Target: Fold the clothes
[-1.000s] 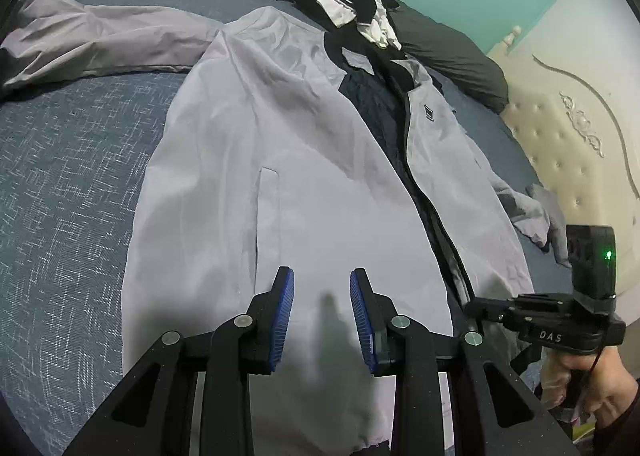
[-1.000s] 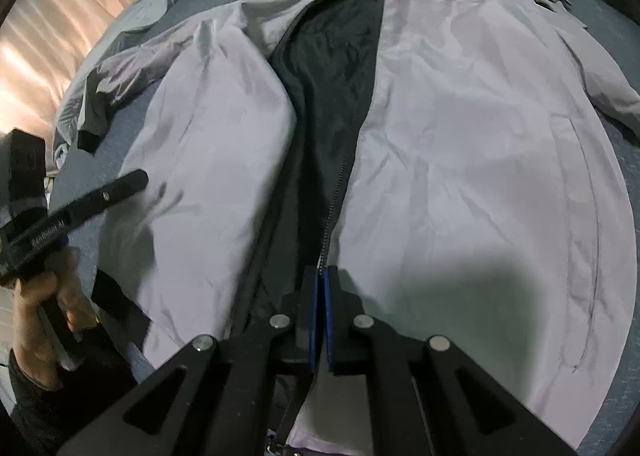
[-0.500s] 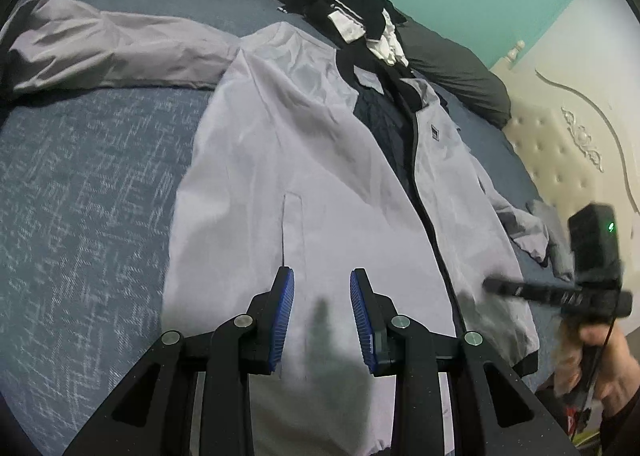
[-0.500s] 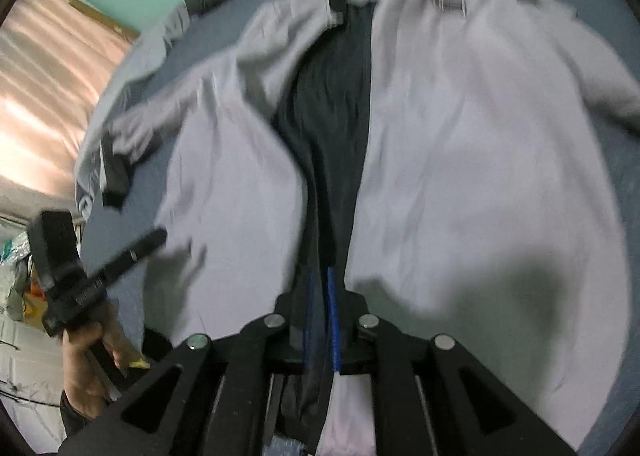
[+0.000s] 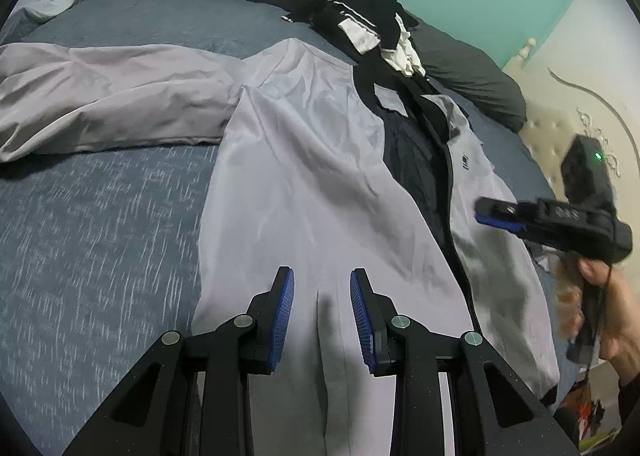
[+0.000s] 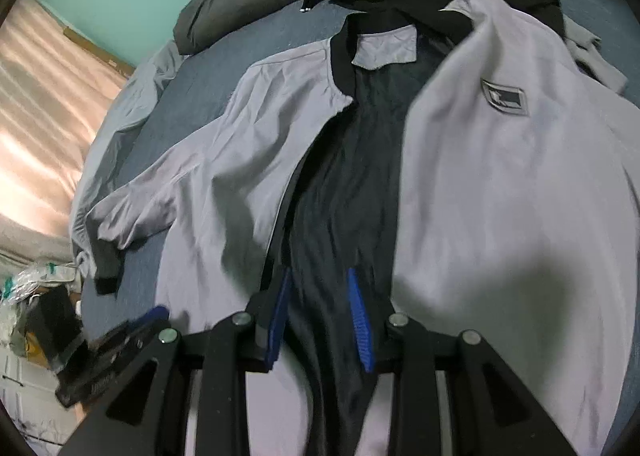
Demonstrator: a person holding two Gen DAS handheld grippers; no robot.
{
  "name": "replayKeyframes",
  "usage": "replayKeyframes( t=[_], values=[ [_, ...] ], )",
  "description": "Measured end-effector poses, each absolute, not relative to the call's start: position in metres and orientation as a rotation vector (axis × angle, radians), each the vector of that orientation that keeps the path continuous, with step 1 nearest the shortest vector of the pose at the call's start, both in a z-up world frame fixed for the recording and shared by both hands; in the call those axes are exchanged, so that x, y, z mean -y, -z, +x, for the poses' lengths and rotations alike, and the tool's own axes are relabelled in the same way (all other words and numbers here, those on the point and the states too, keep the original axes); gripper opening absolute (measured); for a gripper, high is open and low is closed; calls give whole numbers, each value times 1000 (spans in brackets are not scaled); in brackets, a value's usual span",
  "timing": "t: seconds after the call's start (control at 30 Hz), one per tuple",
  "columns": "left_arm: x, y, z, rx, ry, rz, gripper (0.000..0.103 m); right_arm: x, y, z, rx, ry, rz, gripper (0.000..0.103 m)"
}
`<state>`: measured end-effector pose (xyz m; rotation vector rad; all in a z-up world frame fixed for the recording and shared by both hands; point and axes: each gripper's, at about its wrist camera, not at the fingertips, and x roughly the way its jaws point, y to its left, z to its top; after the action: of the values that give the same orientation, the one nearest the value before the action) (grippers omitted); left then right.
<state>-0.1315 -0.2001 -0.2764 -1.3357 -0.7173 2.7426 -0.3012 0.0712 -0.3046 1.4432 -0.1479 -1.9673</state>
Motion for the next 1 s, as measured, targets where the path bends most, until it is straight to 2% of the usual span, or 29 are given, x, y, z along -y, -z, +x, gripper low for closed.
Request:
replayKeyframes(
  t=[0.3,0.47,0.7,0.73,0.8,0.87,1.0],
  values=[
    [202,278,-156,740,-2733,-1327,32,-20,327,-350,88,1993,1479,32],
    [210,282,-158,772,-2739,-1349,36,0,333,-363,66,1998,1475,33],
    [210,288,-164,770,-2738,-1379,37,21,345,-373,0,1993,1477,33],
    [209,288,-165,766,-2741,-1381,37,24,346,-374,-9,1992,1476,32],
    [209,289,-167,762,-2743,-1383,37,27,346,-375,-42,1994,1469,17],
    [208,290,-168,760,-2742,-1384,37,30,345,-374,-73,2001,1457,9],
    [205,291,-169,754,-2732,-1390,37,25,336,-376,-92,2033,1429,4]
  ],
)
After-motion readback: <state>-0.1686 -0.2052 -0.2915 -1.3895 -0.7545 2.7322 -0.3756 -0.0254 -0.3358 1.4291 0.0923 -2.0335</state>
